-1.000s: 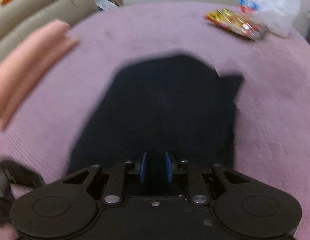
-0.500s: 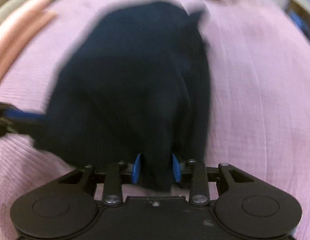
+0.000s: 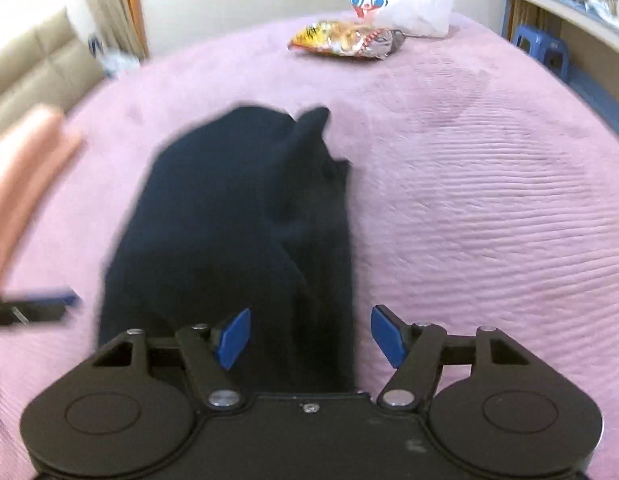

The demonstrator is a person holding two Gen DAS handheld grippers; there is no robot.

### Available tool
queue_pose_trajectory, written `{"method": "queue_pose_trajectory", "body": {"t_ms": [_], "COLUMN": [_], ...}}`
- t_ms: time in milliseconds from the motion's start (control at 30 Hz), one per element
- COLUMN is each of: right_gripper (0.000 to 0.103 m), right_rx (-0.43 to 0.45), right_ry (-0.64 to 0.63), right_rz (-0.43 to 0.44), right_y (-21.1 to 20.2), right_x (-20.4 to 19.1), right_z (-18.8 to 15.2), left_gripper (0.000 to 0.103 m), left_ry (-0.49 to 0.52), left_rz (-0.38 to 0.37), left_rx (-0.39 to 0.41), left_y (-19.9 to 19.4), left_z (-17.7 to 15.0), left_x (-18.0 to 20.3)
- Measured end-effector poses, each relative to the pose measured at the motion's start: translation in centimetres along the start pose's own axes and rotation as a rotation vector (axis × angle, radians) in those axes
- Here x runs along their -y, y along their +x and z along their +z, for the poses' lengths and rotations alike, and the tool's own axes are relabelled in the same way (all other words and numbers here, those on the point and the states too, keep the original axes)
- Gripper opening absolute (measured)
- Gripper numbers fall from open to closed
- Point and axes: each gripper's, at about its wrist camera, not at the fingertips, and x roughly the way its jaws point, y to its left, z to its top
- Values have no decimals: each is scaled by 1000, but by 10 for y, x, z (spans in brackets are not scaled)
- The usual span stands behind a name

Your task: Fold large clothes

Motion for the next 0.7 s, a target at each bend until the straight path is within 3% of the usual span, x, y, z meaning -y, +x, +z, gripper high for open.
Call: {"method": "queue_pose_trajectory", "body": {"t_ms": [100, 267, 533, 633, 700], "right_gripper": [81, 81, 86, 92, 102], "right_rx": [-4, -40, -113, -133, -135], "right_ry": [56, 17, 69, 85, 83], "right_rz": [72, -32, 18, 42, 38], "right_y": [16, 39, 63, 67, 71], "right_x": [0, 1, 22, 27, 29], "right_z": [5, 4, -4, -3, -2], "left_gripper": [78, 78, 78, 84, 84], "left_ry": [24, 6, 17, -30, -51], "left_rz": [21, 38, 107, 67, 51], "left_rx": [0, -10, -57, -63, -70], "left_y": [8, 21, 44, 49, 53], "left_z": [4, 8, 10, 10, 12], "left_x": [4, 3, -9, -18, -24]}}
